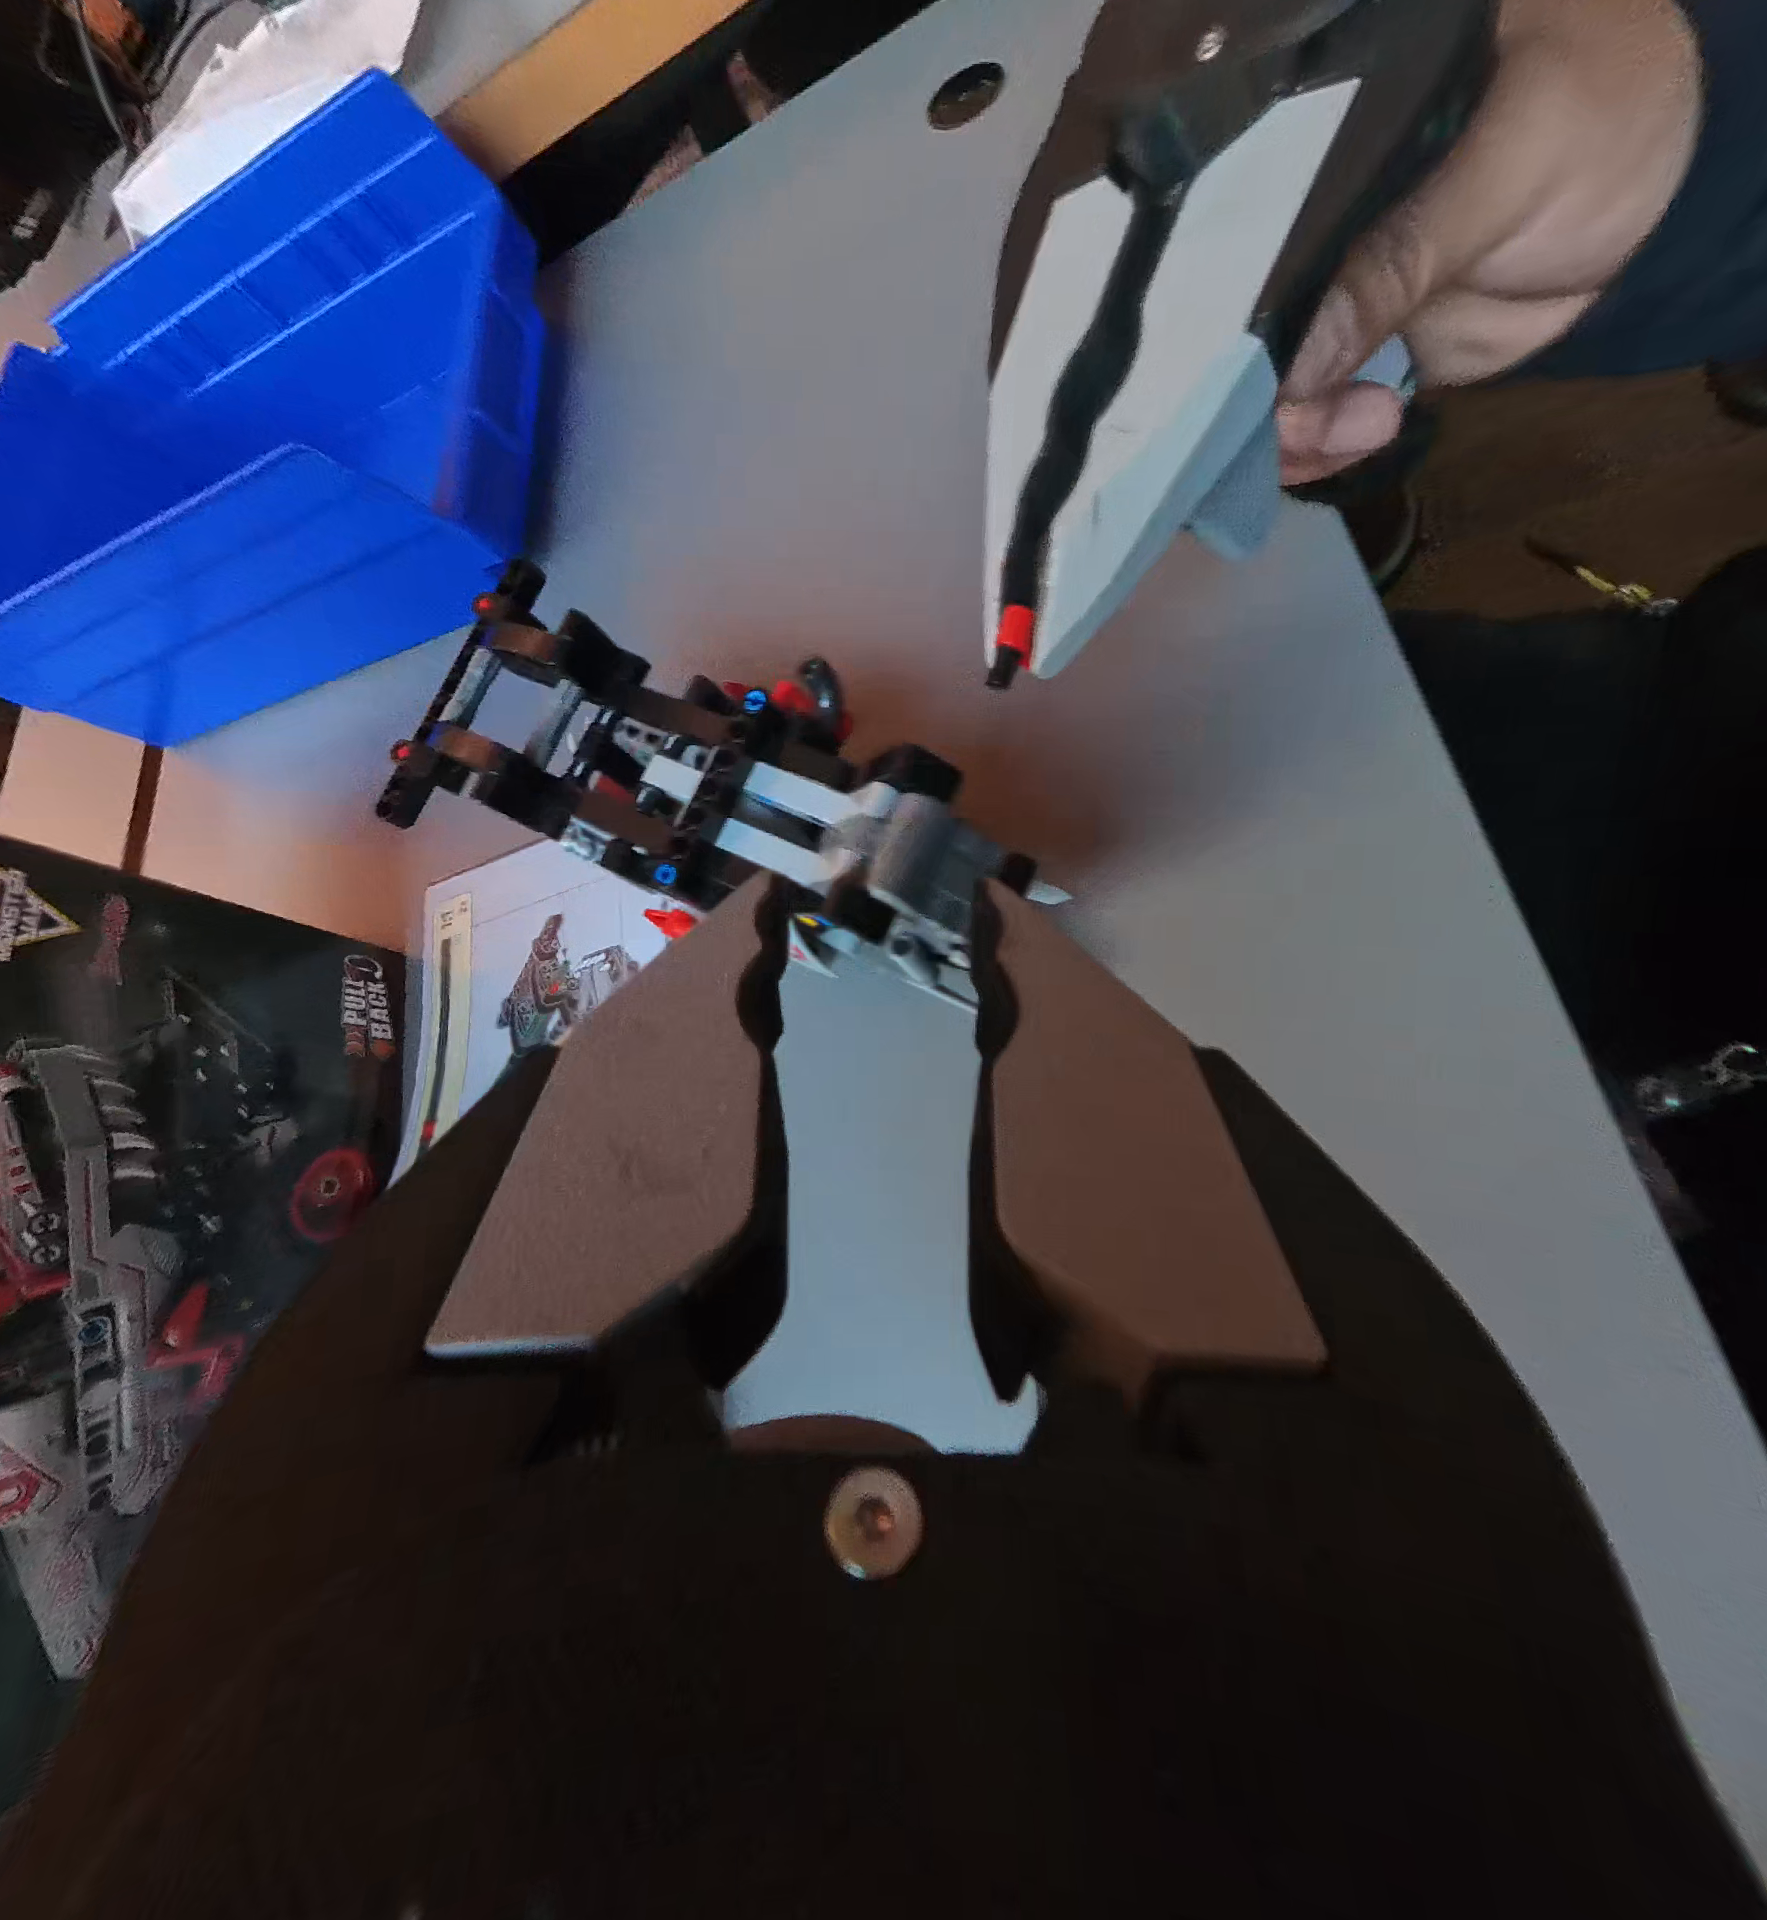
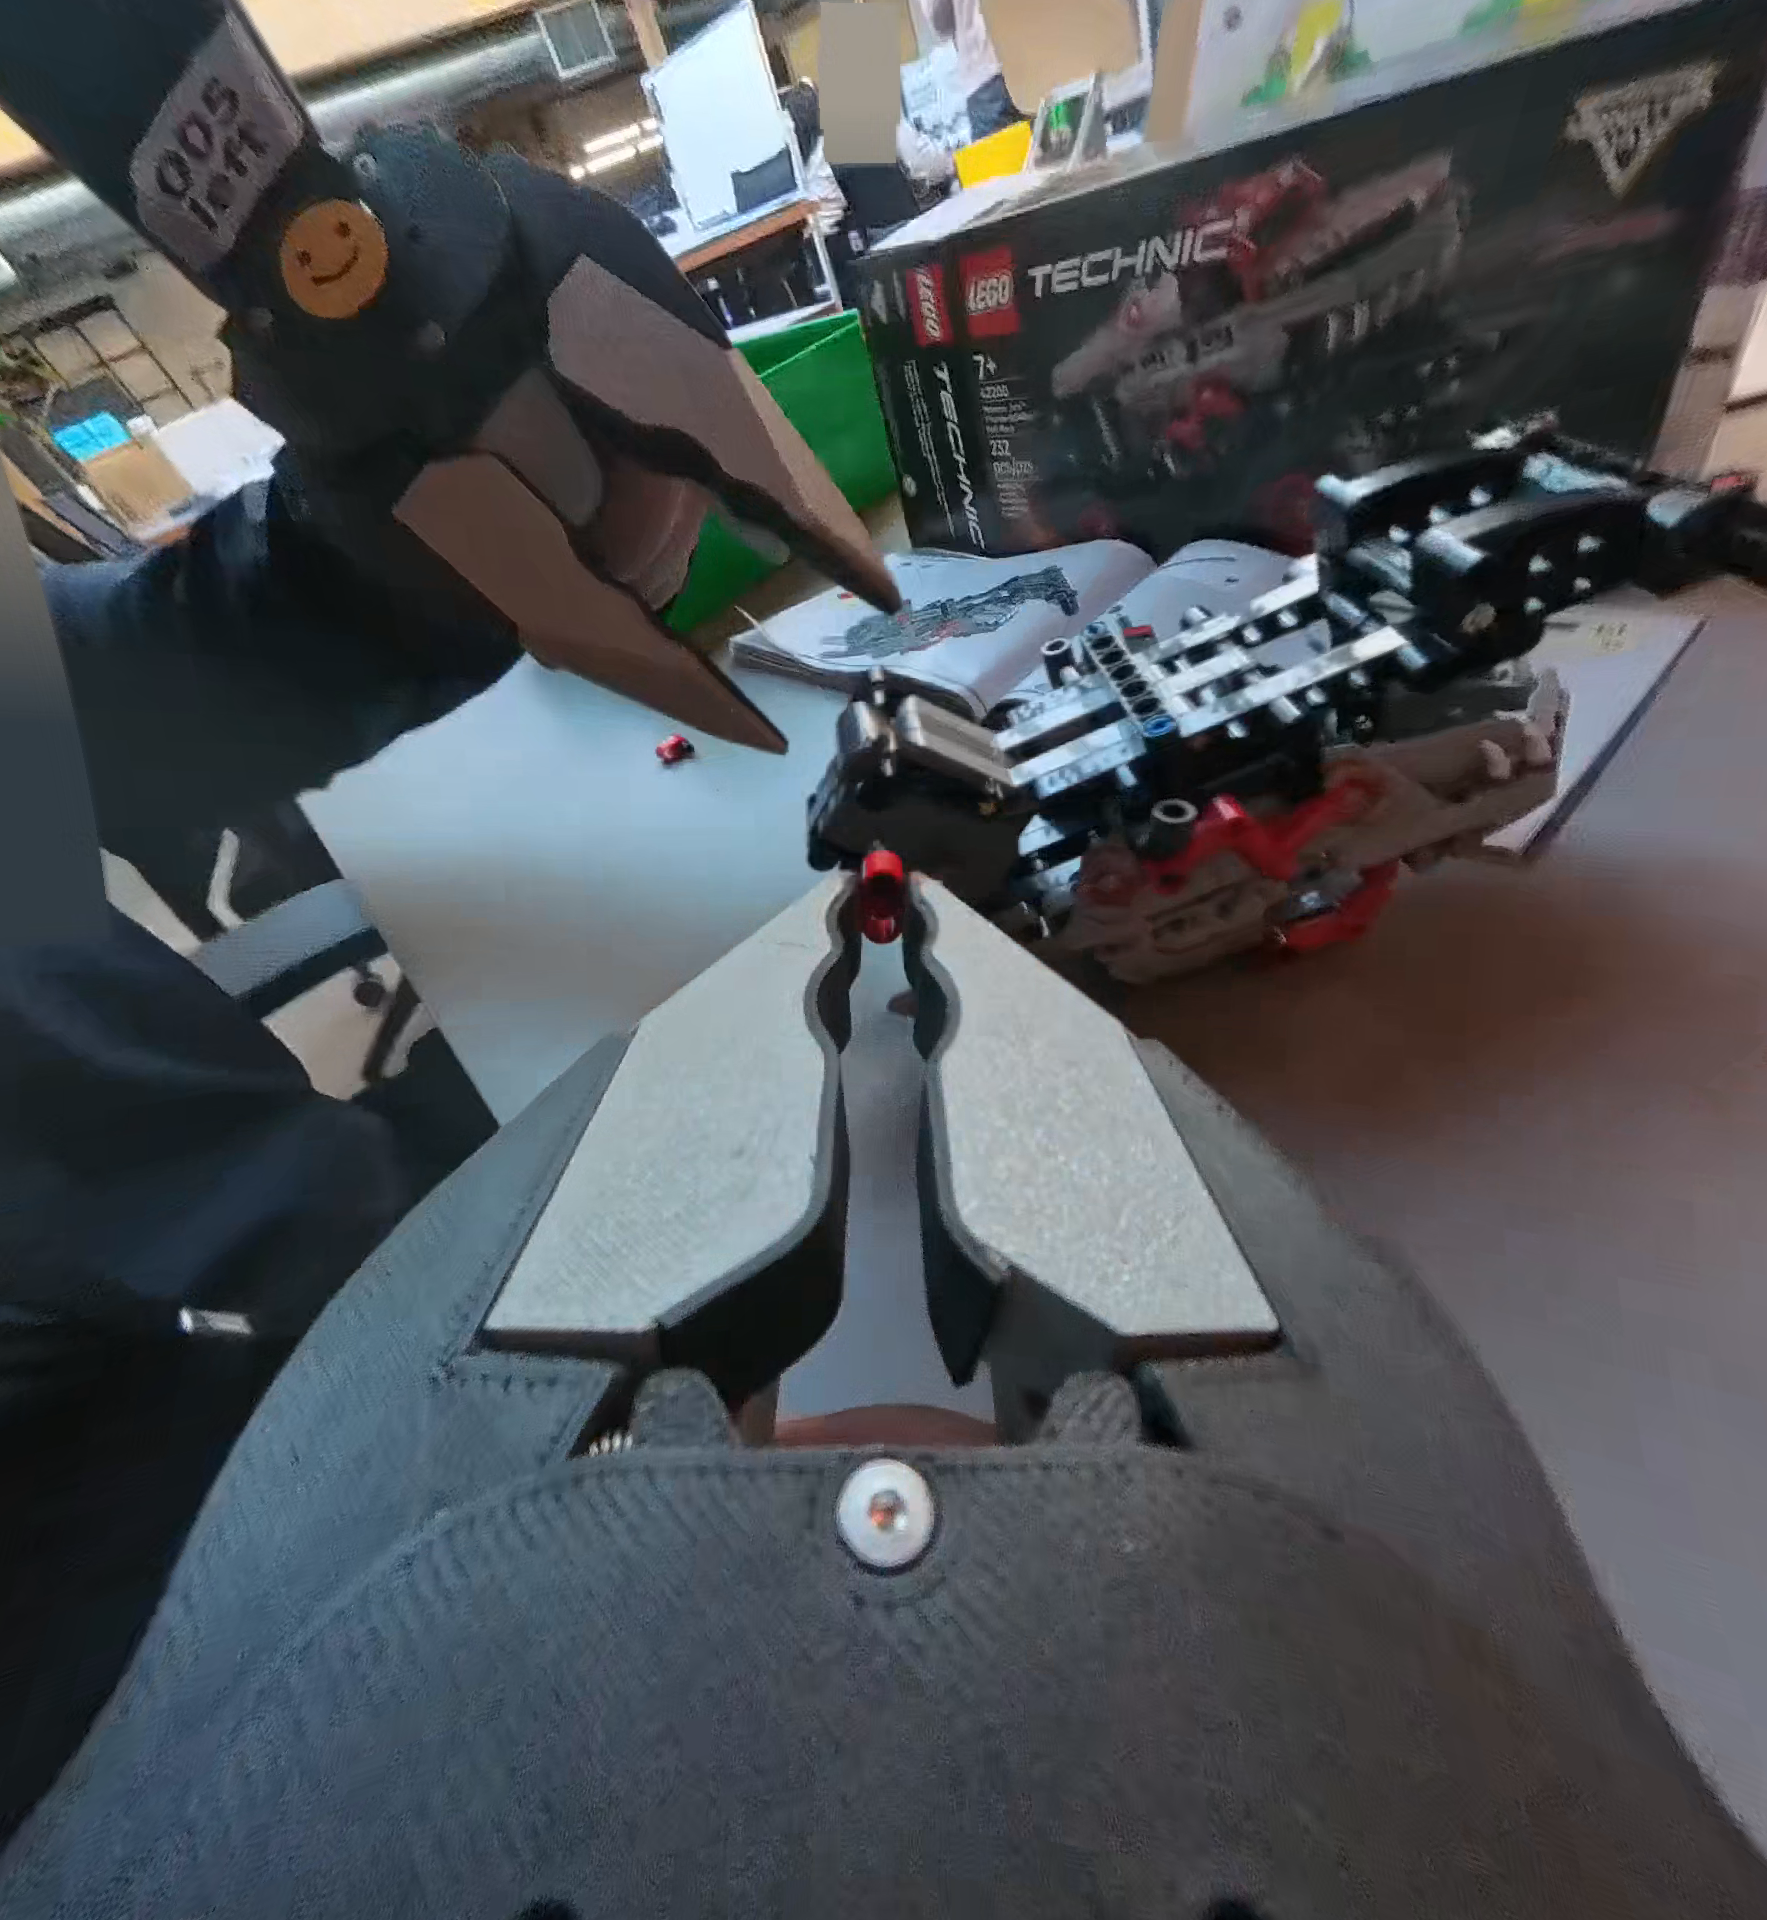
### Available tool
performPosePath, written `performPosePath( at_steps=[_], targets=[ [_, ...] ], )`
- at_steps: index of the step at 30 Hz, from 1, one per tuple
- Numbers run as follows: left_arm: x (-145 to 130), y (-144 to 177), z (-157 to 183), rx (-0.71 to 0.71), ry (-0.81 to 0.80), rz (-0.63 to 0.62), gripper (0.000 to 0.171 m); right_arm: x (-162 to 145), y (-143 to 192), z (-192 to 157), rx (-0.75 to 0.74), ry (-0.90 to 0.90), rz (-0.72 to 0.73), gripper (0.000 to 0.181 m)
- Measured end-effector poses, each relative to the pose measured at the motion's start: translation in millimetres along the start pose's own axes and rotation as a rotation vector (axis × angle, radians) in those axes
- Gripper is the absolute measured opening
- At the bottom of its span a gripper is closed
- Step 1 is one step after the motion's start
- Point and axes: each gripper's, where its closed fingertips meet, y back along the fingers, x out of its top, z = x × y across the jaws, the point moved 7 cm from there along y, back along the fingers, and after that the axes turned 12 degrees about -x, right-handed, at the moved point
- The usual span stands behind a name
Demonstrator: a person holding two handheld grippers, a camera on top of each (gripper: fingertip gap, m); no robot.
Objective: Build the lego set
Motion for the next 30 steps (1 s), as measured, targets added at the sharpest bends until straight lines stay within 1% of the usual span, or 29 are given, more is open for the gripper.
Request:
performPosePath(
  at_steps=[2,3,4,6,8,9,12,14,16,19,21,24,27,30],
  targets=[
    [-2.6,-5.8,-9.7,-0.016,0.014,0.008,0.035,4.8,-3.2,4.9,0.012,-0.055,-0.001,0.003],
    [-3.9,-9.4,-12.6,-0.032,0.021,0.007,0.035,7.4,-4.1,5.3,0.02,-0.046,0.013,0.003],
    [-4.1,-12.9,-13.7,-0.062,0.032,0.012,0.04,9.4,-5.0,4.6,0.023,-0.022,0.027,0.003],
    [-3.4,-16.5,-15.4,-0.112,0.069,0.035,0.04,10.8,-7.2,1.6,0.015,0.043,0.033,0.003],
    [-5.1,-17.4,-16.4,-0.137,0.094,0.032,0.043,9.6,-10.6,-1.0,-0.012,0.125,0.028,0.003],
    [-5.8,-17.0,-15.8,-0.147,0.099,0.036,0.041,8.5,-12.5,-0.8,-0.037,0.163,0.017,0.003],
    [-8.2,-16.5,-12.7,-0.149,0.108,0.057,0.036,8.4,-15.8,-2.6,-0.041,0.234,0.013,0.003],
    [-10.8,-17.5,-10.7,-0.139,0.13,0.068,0.039,9.1,-16.4,-3.1,-0.041,0.259,0.023,0.003],
    [-13.0,-16.2,-7.6,-0.114,0.157,0.097,0.042,10.0,-15.9,-3.0,-0.043,0.268,0.031,0.003],
    [-16.7,-9.3,2.6,-0.072,0.208,0.155,0.042,10.0,-13.4,-2.1,-0.053,0.304,0.036,0.003],
    [-18.9,-3.8,11.7,-0.018,0.224,0.187,0.043,10.1,-11.5,-1.9,-0.039,0.317,0.042,0.003],
    [-24.1,3.2,25.4,0.096,0.196,0.24,0.042,9.9,-11.2,0.8,-0.043,0.337,0.034,0.003],
    [-29.9,6.7,38.3,0.169,0.142,0.257,0.036,11.3,-11.9,2.1,-0.038,0.332,0.022,0.003],
    [-35.0,5.4,44.0,0.183,0.112,0.241,0.035,13.3,-12.0,4.2,-0.039,0.309,0.024,0.003]
  ],
)
